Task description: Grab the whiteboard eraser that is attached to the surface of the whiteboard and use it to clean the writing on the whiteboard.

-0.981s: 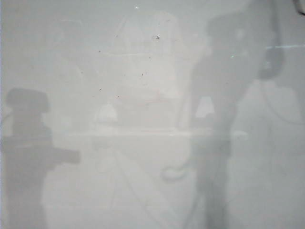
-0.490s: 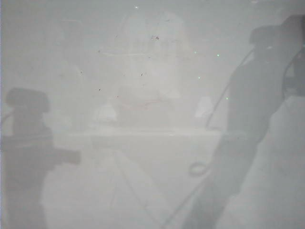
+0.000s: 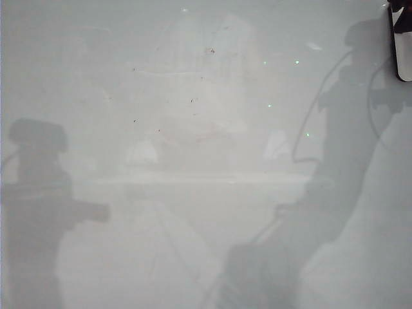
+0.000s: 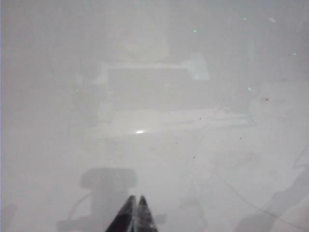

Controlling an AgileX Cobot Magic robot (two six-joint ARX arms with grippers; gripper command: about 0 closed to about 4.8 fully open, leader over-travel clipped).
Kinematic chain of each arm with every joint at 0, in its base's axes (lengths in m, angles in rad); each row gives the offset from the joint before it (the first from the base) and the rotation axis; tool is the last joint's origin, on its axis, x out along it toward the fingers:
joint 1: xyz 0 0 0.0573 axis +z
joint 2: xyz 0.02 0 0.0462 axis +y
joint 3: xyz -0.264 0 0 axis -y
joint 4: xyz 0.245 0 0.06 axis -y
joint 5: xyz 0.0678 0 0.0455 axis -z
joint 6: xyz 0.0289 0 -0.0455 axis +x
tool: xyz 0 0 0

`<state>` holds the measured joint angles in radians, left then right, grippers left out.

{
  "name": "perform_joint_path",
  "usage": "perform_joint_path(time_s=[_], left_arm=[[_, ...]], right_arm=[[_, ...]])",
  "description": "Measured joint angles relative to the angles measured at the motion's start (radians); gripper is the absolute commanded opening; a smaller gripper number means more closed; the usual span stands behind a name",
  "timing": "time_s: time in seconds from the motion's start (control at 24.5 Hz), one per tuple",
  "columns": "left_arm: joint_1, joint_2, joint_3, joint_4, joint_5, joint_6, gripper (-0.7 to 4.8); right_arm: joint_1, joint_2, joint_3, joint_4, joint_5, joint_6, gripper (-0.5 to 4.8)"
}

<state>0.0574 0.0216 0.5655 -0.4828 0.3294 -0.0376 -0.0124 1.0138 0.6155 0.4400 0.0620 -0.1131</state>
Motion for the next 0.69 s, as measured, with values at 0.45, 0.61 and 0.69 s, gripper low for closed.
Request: perform_joint_path(time_s=[0.45, 0.61, 0.69], left_arm=[[0.0, 0.0, 0.0, 0.0, 0.0, 0.0, -0.05], [0.0, 0.0, 0.0, 0.0, -0.036, 0.0, -0.05], [0.0, 0.0, 0.0, 0.0, -0.093, 0.0, -0.05]], right_arm=[[0.0, 0.003, 0.001, 0.032, -0.014, 0.001, 4.01], [0.0, -0.052, 0.001, -0.074, -0.014, 0.001, 4.0], [0.0, -0.1, 0.001, -0.146, -0.014, 0.001, 3.82]])
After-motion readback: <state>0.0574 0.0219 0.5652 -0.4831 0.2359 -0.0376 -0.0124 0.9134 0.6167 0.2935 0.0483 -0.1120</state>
